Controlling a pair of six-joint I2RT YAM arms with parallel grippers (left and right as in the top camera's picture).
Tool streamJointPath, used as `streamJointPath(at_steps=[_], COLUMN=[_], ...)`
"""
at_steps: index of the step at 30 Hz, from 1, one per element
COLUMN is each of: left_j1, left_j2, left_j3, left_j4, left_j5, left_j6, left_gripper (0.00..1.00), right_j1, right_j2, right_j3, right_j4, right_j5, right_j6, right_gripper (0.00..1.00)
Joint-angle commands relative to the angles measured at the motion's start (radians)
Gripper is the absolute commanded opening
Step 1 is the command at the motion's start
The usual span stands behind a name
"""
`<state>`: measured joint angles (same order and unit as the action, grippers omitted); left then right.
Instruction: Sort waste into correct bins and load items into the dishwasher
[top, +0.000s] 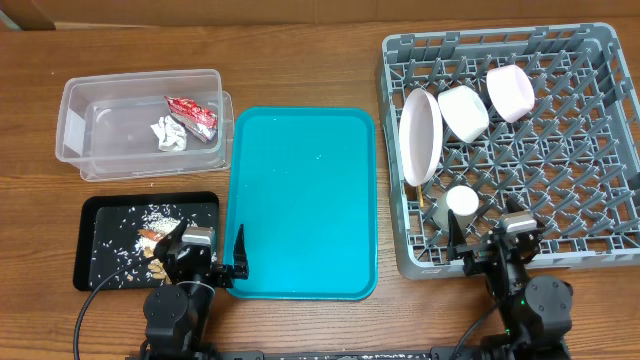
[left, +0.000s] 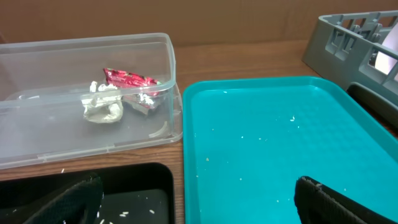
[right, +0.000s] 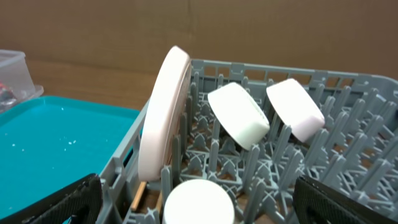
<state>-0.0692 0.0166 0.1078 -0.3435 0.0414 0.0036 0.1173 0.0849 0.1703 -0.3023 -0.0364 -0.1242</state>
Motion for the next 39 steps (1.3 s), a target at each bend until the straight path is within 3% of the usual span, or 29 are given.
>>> streamJointPath(at_steps=[1,11,39], left_j1=[0.01,0.01,0.01], left_j2=[-0.012,-0.012,-0.012], left_j3=[-0.005,-0.005,-0.005], left_j4=[0.005,0.005,0.005], left_j5=[0.011,0.011,0.011], left_j6=[0.008,0.008,0.008], left_gripper=[1.0,1.0,1.0], right_j1=[-0.006,-0.008,-0.008], right_j2=[-0.071,-0.082,-0.082], right_j3=[-0.076,-0.165,-0.163], right_j4=[0.042,0.24,0.225], right_j5=[-0.01,-0.01,-0.01], right_j6=[-0.003,-0.004,-0.004], right_gripper=[1.0,1.0,1.0])
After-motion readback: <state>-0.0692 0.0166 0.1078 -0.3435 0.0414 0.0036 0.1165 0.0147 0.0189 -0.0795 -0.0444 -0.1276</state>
